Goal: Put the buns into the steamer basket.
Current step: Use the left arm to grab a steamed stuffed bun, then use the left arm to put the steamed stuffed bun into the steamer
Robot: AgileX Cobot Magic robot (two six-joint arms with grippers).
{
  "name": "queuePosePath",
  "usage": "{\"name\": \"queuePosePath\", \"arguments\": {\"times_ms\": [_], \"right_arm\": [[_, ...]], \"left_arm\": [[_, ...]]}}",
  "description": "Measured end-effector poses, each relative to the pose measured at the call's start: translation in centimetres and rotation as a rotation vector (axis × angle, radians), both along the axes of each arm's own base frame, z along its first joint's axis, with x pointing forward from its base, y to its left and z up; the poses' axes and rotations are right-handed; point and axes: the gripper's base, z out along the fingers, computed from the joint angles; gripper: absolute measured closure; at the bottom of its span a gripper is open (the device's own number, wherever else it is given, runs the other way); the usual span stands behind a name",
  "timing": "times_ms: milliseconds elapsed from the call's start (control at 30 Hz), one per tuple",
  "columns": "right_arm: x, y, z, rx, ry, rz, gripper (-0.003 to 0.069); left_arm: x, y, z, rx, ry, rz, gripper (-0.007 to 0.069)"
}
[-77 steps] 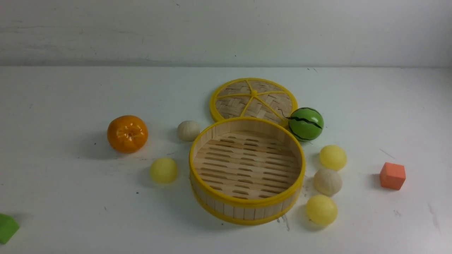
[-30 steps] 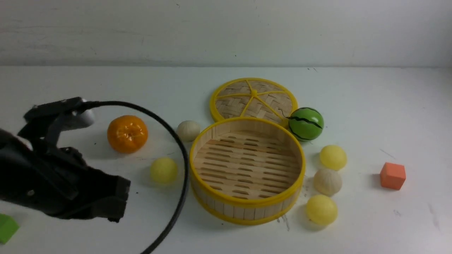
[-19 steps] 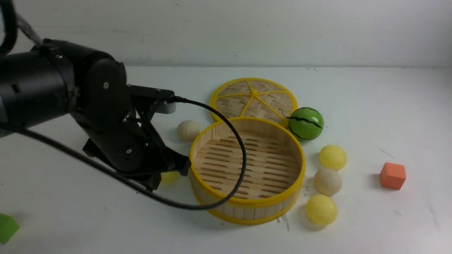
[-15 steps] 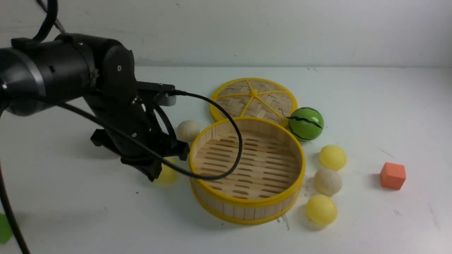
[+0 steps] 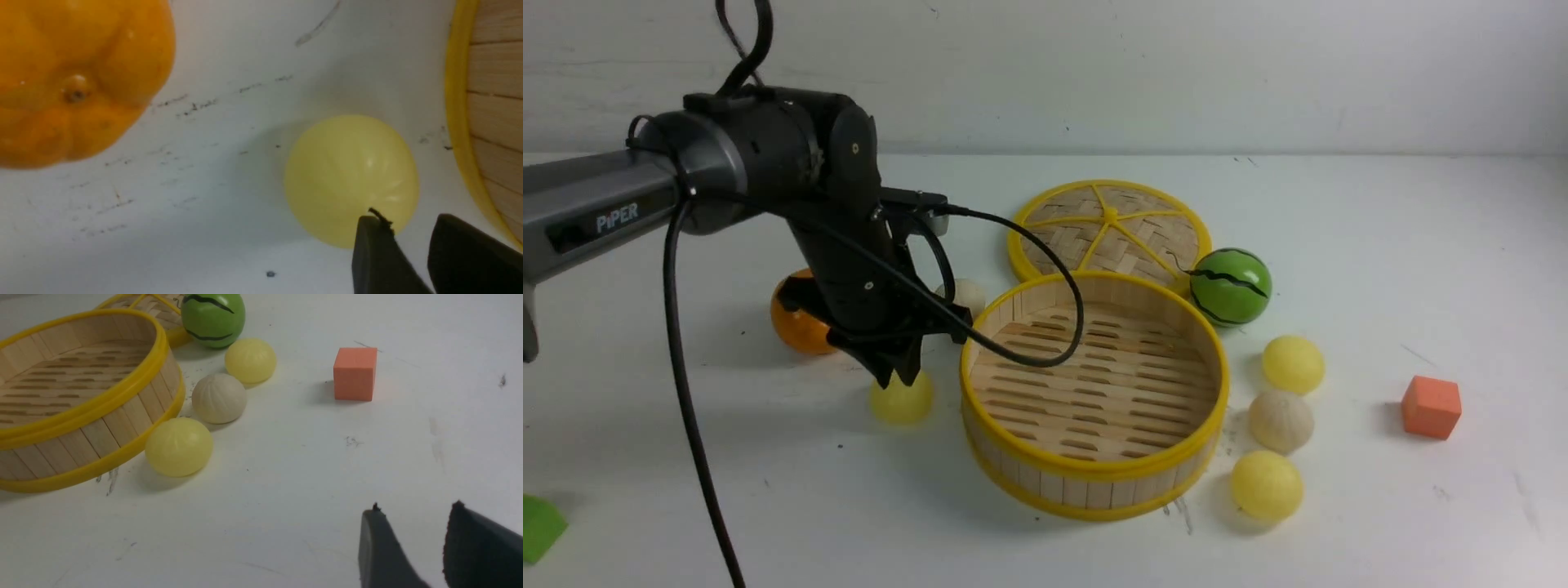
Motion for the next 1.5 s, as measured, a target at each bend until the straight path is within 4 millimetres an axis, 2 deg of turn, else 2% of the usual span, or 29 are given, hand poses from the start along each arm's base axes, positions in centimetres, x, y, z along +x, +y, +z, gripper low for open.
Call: {"name": "queuePosePath", "arguments": {"times_ms": [67, 167, 367, 800, 900, 933, 1000, 1133, 1200, 1267, 1367, 1433, 1500], "right_arm": [[0.0, 0.0, 0.0, 0.000, 0.000, 0.000, 0.0420], [0.0, 0.0, 0.0, 0.000, 0.000, 0.000, 0.0420], [0.0, 0.0, 0.0, 0.000, 0.000, 0.000, 0.0420], [0.0, 0.0, 0.0, 0.000, 0.000, 0.000, 0.0420], [0.0, 0.0, 0.0, 0.000, 0.000, 0.000, 0.0420], [0.0, 0.0, 0.0, 0.000, 0.000, 0.000, 0.0420], [0.0, 0.0, 0.0, 0.000, 0.000, 0.000, 0.0420], [0.0, 0.0, 0.0, 0.000, 0.000, 0.000, 0.0420], [0.0, 0.0, 0.0, 0.000, 0.000, 0.000, 0.0420], [0.0, 0.0, 0.0, 0.000, 0.000, 0.000, 0.0420], [0.0, 0.0, 0.0, 0.000, 0.000, 0.000, 0.0420], [0.0, 0.0, 0.0, 0.000, 0.000, 0.000, 0.0420], [0.0, 0.0, 0.0, 0.000, 0.000, 0.000, 0.0420]], "left_arm": [[0.3, 0.1, -0.5, 0.016, -0.011, -0.005, 0.0371], [0.6, 0.0, -0.7, 0.015, -0.027, -0.006, 0.0355], [0.9, -0.1, -0.7, 0.005, -0.056, -0.005, 0.0372], [1.2, -0.2, -2.7, 0.012, -0.010, 0.013, 0.0391], [1.2, -0.2, -2.8, 0.011, -0.002, 0.027, 0.0445], [1.2, -0.2, -2.8, 0.014, 0.009, 0.031, 0.0530], [1.1, -0.1, -2.8, 0.018, 0.021, 0.033, 0.0616], [1.0, 0.0, -2.5, 0.033, 0.044, 0.033, 0.0638], [1.0, 0.0, -1.9, 0.040, 0.048, 0.032, 0.0638], [0.8, -0.4, -0.2, 0.035, 0.033, 0.024, 0.0638], [0.3, -1.5, 3.6, 0.019, -0.041, -0.006, 0.0638], [-0.6, -3.2, 6.9, -0.011, -0.111, -0.046, 0.0638], [-1.3, -5.0, 8.9, -0.041, -0.159, -0.088, 0.0638]]}}
